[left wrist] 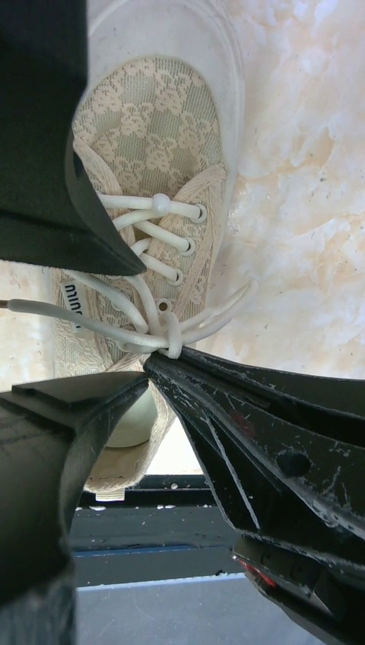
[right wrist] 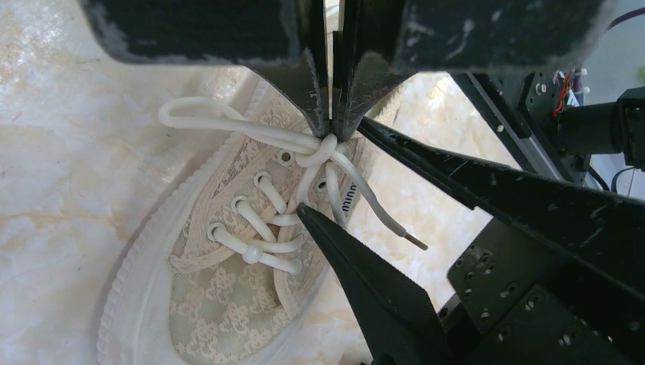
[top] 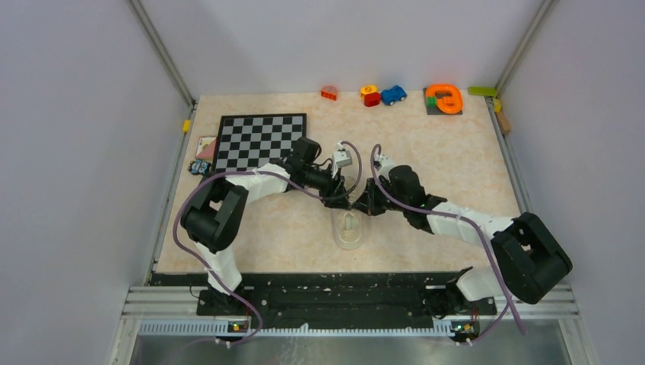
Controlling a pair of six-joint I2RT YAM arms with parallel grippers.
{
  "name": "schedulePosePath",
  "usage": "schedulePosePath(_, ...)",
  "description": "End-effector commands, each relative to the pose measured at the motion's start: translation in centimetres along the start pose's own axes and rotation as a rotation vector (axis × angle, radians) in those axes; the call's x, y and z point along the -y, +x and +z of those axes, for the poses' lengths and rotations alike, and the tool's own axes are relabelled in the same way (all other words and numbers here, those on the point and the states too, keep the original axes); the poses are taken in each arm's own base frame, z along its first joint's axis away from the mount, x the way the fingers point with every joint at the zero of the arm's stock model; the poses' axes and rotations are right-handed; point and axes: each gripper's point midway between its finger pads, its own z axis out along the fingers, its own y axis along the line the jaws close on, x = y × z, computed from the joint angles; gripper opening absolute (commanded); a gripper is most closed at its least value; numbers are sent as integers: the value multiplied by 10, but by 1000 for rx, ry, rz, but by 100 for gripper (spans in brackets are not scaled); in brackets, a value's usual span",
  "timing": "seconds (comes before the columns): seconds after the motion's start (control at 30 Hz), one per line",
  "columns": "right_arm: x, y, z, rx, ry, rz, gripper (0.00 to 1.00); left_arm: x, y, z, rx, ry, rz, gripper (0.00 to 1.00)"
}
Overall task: Tie the shoes
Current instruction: Tie the shoelace on the shoe.
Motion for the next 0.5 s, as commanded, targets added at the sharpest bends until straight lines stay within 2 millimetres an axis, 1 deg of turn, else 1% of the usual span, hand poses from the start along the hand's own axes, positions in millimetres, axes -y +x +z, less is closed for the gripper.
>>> schedulePosePath(0.0,-19,-19,0,13,-47,-39,0,-1,-7,4,-1,11,47,49)
schedulePosePath(0.07,-20,-19,-1,0,-43,-41,0,-4,-6,3,-5,1,46,42)
schedulePosePath(0.13,-22,-20,-3,-15,-45,-45,0,-5,-6,3,-7,-7,47,37)
schedulePosePath(0.33,-22,-18,-5,-42,-46,-43,0,-4,-8,4,-3,2,51,14)
schedulePosePath(0.4,-23,-19,-5,-42,-49,-42,0,-4,-8,4,-2,4,48,1)
schedulePosePath(0.43,-23,-19,-5,-43,-48,-41,0,-5,-7,5,-5,3,44,0)
schedulePosePath(0.47,-22,-20,-6,-43,-45,-41,3,-5,-7,5,-6,4,41,0)
